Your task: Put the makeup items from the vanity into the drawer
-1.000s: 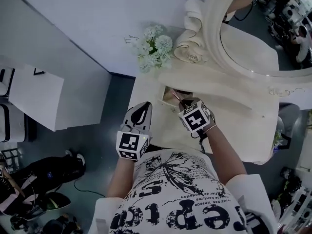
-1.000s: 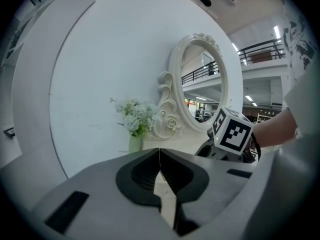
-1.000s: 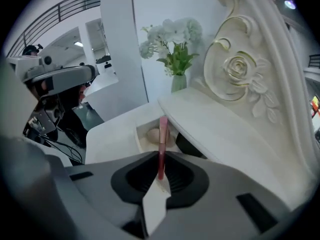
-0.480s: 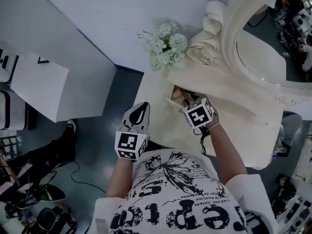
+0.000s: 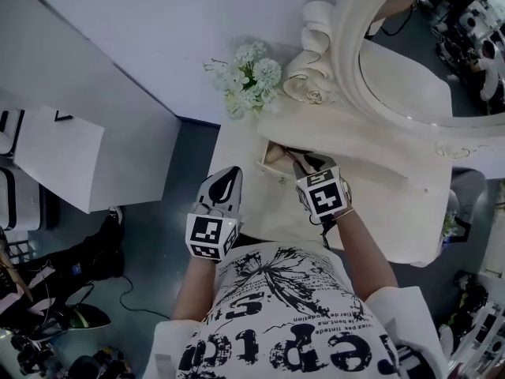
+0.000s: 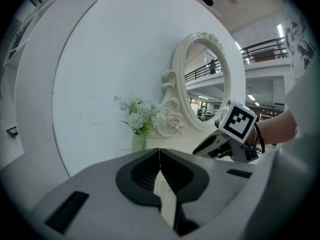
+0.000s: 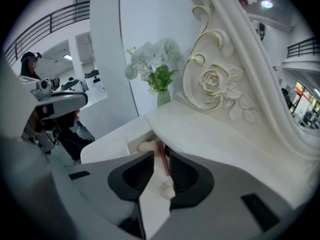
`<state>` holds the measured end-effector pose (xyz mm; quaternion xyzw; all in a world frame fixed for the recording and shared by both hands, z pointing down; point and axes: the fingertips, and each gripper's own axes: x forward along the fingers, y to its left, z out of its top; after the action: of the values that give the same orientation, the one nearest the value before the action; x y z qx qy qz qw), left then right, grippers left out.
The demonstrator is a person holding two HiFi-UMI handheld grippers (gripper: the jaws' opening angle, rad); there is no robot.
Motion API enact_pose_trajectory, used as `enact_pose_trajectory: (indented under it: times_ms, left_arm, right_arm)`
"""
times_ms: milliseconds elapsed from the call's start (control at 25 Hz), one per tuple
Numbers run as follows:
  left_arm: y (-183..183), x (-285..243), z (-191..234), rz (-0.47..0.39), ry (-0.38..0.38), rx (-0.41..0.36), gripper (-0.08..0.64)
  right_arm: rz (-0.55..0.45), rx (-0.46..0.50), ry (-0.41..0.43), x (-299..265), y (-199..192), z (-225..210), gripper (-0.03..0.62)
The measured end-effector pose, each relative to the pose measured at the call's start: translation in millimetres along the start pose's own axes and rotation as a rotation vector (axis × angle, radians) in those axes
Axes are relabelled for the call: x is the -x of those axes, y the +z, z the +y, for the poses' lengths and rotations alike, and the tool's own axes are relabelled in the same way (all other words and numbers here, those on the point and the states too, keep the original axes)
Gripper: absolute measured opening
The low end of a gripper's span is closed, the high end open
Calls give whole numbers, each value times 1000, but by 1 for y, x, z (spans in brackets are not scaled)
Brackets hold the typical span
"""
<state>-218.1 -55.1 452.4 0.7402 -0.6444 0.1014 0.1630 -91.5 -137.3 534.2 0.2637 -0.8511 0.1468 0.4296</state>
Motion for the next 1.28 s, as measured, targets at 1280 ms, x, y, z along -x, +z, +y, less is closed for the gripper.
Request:
enact_pose_trajectory:
  times_ms: [1280]
  left_arm:
    - [101,-17,-81,-162,-255,-197,21]
  right_arm:
    - [-783,-202,-241,186,20,-46,17]
